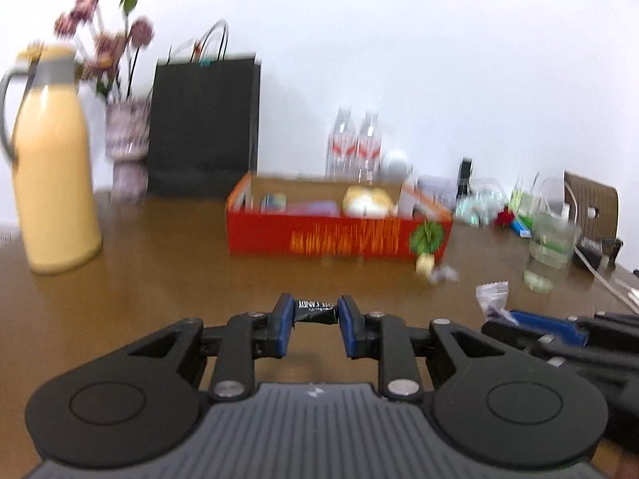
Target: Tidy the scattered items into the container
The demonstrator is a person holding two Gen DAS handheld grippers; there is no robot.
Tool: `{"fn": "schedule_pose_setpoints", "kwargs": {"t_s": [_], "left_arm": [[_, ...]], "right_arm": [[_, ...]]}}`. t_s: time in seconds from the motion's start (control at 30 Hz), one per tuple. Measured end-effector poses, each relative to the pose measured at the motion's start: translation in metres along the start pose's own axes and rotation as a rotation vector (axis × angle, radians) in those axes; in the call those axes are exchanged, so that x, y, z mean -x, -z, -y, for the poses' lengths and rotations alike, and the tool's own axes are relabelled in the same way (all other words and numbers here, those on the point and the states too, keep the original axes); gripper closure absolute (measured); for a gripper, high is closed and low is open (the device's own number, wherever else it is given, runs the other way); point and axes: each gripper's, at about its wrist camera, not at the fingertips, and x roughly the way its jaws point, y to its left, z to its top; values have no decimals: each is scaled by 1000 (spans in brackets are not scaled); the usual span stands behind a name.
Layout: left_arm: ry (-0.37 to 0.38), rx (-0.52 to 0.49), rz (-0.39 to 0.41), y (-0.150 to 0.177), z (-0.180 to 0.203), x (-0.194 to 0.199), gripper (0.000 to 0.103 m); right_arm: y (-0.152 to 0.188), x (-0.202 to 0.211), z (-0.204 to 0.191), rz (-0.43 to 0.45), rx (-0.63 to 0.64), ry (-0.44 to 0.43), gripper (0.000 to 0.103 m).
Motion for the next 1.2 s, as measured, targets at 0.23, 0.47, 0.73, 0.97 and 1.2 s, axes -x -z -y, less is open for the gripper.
{"fn": "schedule_pose_setpoints", "kwargs": {"t_s": [0.23,0.47,0.73,0.97,1.2], "left_arm": [[109,58,-120,-116,-34,-93,78],[112,75,-421,-197,-65,-268,78],[62,62,-653,-152,-83,-389,75],[76,40,-605,-159,-84,-380,34],[47,49,-548,-168,-77,-325,9]], "right_arm": [[-117,-49,47,25,15,23,85],[-227,-194,102,-269,-92,-74,85],[-211,-343,126,-673,-148,-89,85],[-181,-386,118,-779,-190,-87,60],[-196,-361,121,-773,-237,-61,40]]}}
